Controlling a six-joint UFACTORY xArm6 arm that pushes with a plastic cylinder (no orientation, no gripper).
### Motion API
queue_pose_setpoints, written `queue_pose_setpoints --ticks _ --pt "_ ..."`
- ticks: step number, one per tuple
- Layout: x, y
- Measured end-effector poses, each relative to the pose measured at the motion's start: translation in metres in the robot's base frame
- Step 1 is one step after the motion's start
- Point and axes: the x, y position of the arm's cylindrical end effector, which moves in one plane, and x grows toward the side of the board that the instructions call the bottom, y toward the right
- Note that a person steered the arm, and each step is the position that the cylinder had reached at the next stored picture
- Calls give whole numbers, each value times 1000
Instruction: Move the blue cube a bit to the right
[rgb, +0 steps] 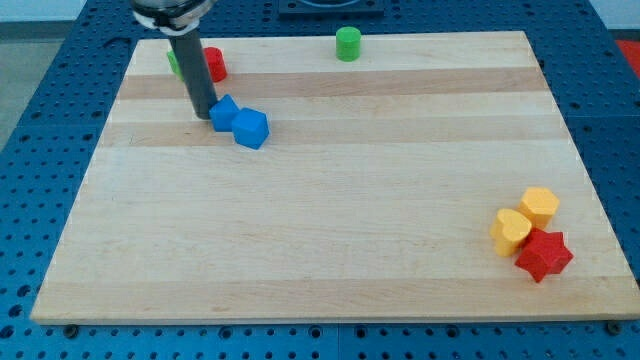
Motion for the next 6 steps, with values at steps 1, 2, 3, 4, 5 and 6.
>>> queue_pose_setpoints --ticks 1,2,3,4,5,6 --pt "-3 17" --pt "-10 32" --pt "-11 36" --pt "24 7" --pt "73 23" --pt "52 44"
